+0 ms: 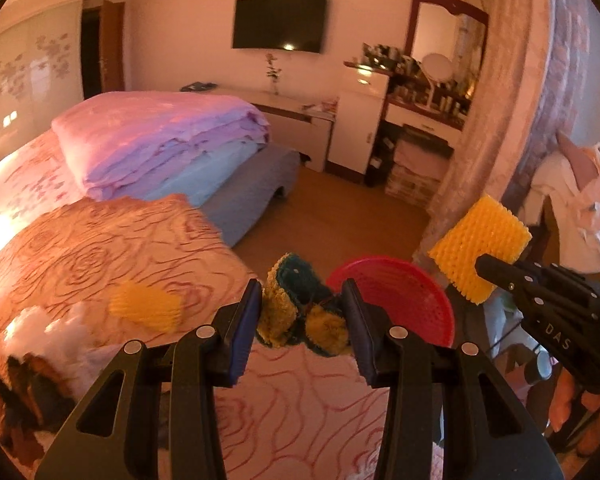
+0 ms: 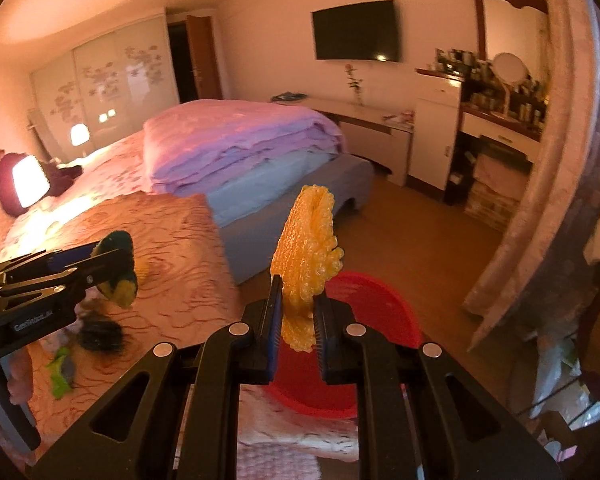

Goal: Collect trash
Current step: 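Lift the yellow mesh sleeve with the right tool and carry it to the wastebasket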

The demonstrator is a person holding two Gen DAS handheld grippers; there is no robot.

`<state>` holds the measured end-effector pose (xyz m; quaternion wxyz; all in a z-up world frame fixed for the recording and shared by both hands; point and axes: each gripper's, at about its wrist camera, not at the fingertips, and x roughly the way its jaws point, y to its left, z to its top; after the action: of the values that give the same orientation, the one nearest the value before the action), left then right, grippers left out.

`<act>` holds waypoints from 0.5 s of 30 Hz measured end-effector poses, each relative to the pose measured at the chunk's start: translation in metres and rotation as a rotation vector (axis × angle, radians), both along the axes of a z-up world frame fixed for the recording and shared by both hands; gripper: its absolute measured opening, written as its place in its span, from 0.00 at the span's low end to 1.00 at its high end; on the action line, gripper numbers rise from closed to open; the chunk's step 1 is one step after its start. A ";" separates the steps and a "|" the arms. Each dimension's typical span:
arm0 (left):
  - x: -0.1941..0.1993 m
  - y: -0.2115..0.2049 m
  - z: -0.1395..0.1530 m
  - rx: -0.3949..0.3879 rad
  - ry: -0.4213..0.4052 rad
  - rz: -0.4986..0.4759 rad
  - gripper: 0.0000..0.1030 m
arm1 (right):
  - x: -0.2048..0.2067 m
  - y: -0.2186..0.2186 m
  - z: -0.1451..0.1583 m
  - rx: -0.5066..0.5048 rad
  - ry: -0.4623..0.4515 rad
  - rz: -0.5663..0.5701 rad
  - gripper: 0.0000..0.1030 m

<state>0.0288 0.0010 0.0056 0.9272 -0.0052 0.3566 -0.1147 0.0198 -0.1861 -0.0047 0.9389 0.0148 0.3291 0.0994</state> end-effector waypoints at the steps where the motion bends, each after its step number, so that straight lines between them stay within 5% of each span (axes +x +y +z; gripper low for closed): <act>1: 0.004 -0.007 -0.002 0.006 0.006 -0.014 0.39 | 0.004 -0.005 -0.002 -0.002 0.008 -0.011 0.14; 15: 0.045 -0.073 -0.054 0.038 0.123 -0.191 0.41 | 0.034 -0.035 -0.062 -0.008 0.175 -0.087 0.14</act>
<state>0.0741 -0.0720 -0.0480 0.8884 0.0393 0.4138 -0.1952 0.0542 -0.2211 -0.0663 0.9101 0.0339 0.4092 0.0555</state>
